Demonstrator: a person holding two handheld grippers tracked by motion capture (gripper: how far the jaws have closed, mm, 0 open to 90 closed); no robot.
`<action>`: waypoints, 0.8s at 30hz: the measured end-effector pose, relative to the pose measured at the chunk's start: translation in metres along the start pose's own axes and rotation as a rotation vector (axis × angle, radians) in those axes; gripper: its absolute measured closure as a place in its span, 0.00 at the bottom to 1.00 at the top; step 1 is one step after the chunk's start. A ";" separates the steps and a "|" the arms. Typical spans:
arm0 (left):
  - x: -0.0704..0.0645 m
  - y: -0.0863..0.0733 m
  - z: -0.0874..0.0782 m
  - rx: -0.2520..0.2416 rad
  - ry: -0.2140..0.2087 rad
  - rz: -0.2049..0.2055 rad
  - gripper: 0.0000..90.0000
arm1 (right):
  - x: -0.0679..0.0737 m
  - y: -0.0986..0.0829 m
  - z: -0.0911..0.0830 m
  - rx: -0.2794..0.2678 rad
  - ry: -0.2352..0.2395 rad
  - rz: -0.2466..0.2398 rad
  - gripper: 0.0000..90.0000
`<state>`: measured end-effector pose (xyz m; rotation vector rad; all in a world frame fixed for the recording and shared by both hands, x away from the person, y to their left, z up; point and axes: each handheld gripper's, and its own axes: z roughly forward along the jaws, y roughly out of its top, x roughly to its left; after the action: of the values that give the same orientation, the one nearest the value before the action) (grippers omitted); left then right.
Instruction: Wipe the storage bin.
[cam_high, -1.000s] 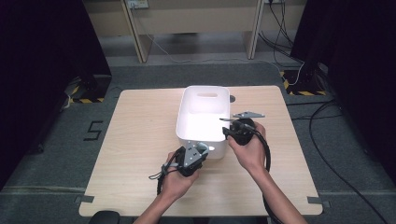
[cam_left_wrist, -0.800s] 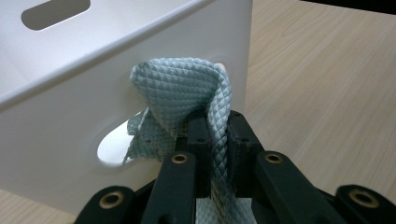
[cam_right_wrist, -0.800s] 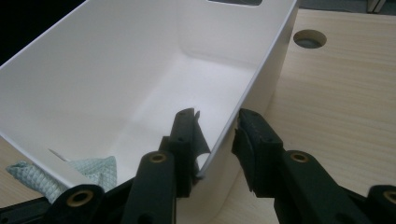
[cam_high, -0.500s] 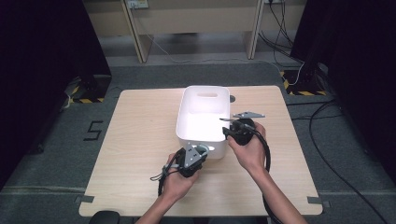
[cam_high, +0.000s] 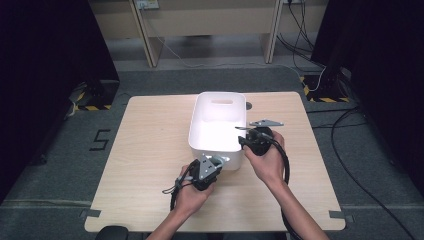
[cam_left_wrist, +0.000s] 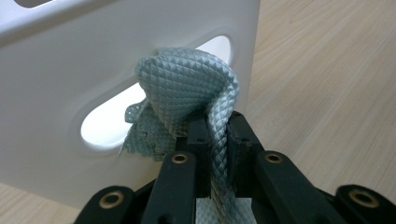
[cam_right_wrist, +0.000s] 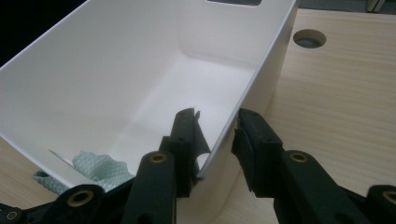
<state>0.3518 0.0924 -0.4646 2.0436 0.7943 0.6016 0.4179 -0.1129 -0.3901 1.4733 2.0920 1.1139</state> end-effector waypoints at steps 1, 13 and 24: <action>-0.001 0.000 0.000 0.002 0.001 -0.002 0.91 | 0.000 0.000 0.000 0.000 0.000 0.000 0.76; -0.004 -0.006 0.010 0.033 0.005 -0.011 0.91 | 0.000 0.000 0.000 0.002 -0.002 0.000 0.76; -0.005 -0.011 0.017 0.050 0.007 -0.022 0.91 | 0.001 0.000 0.000 0.001 -0.003 0.001 0.76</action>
<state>0.3558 0.0845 -0.4836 2.0760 0.8422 0.5818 0.4178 -0.1124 -0.3899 1.4756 2.0909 1.1100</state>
